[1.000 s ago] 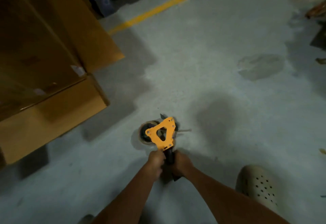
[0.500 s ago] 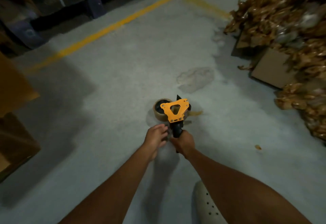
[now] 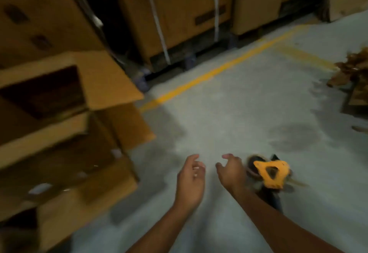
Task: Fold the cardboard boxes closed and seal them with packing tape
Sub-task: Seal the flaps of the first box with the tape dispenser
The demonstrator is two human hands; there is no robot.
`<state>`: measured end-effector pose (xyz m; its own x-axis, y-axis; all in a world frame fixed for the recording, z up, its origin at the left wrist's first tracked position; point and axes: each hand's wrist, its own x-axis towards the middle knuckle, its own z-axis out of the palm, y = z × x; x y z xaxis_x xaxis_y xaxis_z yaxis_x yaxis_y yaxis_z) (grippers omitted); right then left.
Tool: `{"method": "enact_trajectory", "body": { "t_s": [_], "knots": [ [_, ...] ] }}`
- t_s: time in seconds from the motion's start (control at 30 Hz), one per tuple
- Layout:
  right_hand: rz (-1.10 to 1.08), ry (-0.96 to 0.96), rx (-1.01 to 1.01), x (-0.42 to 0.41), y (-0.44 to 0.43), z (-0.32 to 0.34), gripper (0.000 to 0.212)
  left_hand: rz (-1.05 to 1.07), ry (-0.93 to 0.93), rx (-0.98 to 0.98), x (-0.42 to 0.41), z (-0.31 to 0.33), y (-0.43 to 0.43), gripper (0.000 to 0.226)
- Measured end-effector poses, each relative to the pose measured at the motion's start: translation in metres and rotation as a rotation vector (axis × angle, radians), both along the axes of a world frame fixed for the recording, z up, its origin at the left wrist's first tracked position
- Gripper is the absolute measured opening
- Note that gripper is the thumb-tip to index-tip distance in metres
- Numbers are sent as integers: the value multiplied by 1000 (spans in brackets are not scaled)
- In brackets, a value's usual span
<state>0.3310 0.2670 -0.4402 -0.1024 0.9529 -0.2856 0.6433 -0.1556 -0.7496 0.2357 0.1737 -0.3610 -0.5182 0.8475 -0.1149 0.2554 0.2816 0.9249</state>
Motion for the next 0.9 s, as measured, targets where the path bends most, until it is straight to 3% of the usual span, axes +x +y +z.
{"method": "enact_trajectory", "body": {
  "t_s": [0.1, 0.2, 0.27, 0.3, 0.37, 0.47, 0.57, 0.7, 0.77, 0.83, 0.9],
  "knots": [
    [134, 246, 108, -86, -12, 97, 32, 47, 250, 257, -47, 93, -31, 20],
    [220, 454, 181, -157, -29, 193, 29, 77, 650, 681, -91, 207, -51, 18],
    [300, 500, 227, -193, -42, 247, 24, 80, 915, 757, -129, 269, -59, 17],
    [372, 465, 295, -209, -47, 266, 21, 102, 1005, 661, -152, 289, -60, 16],
    [588, 265, 386, -240, -56, 283, 28, 122, 1057, 231, -207, 300, -62, 15],
    [795, 9, 210, -265, -63, 263, 54, -43, 876, -476, -285, 261, -77, 60],
    [702, 26, 75, -259, -72, 229, 49, -115, 794, -830, -318, 214, -100, 87],
    [562, 100, -46, -244, -78, 200, 18, -29, 814, -812, -326, 190, -104, 88],
    [552, 118, -59, -241, -81, 199, 20, -49, 796, -776, -326, 191, -102, 78],
    [527, 106, -47, -238, -82, 199, 22, -80, 913, -698, -319, 195, -102, 56],
    [423, 120, 7, -228, -82, 205, 10, -124, 1103, -560, -297, 204, -102, 38]
  ]
}}
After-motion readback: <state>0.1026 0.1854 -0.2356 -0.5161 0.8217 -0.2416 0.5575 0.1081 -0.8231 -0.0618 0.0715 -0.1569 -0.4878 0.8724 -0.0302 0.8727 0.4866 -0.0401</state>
